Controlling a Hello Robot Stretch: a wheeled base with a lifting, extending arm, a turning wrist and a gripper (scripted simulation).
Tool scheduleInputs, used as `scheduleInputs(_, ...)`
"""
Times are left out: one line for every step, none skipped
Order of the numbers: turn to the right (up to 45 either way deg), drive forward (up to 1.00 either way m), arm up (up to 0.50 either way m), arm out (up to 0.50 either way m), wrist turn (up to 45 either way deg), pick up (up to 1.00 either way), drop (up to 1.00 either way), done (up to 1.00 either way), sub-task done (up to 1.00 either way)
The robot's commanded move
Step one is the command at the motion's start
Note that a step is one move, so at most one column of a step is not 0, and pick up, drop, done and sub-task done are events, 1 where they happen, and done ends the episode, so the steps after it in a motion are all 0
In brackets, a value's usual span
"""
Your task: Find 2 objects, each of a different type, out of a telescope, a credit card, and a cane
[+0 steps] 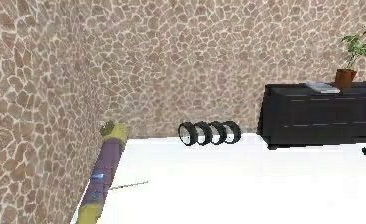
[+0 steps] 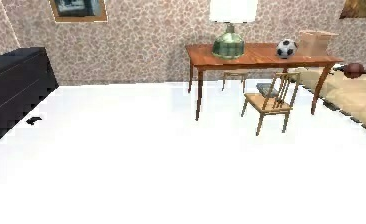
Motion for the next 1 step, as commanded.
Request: scheduleInputs(-27.0,0.0,0.0,0.0,0.0,0.0,0.0,0.0,0.0)
